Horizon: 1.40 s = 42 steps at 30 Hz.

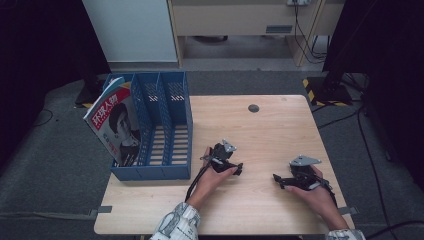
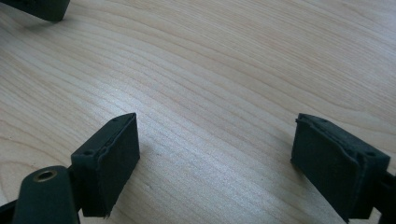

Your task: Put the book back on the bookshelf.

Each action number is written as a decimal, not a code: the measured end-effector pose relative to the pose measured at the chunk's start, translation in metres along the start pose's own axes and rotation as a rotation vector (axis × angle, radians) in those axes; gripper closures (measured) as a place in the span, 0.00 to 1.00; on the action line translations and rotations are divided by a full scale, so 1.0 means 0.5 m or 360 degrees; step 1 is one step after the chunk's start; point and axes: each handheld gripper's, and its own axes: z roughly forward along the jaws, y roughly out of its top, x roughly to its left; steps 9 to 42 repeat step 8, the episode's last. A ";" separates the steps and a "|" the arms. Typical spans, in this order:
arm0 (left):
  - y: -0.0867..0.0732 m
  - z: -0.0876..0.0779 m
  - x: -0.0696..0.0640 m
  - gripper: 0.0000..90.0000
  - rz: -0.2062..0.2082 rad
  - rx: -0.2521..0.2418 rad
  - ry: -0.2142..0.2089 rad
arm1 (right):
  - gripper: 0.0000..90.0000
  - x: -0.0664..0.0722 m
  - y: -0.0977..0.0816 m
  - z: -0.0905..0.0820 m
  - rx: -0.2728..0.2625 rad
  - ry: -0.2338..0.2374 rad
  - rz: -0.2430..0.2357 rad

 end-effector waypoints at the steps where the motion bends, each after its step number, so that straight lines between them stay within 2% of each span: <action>1: 0.000 0.000 0.000 0.05 0.0000 0.0001 -0.0001 | 0.17 0.000 0.000 0.000 -0.0001 -0.0002 0.0001; 8: -0.001 0.000 -0.002 0.01 -0.0034 0.0020 0.0030 | 0.17 0.001 0.000 0.000 -0.0002 -0.0002 0.0006; 42: -0.001 0.000 -0.002 0.01 -0.0034 0.0020 0.0030 | 0.17 0.001 0.000 0.000 -0.0002 -0.0002 0.0006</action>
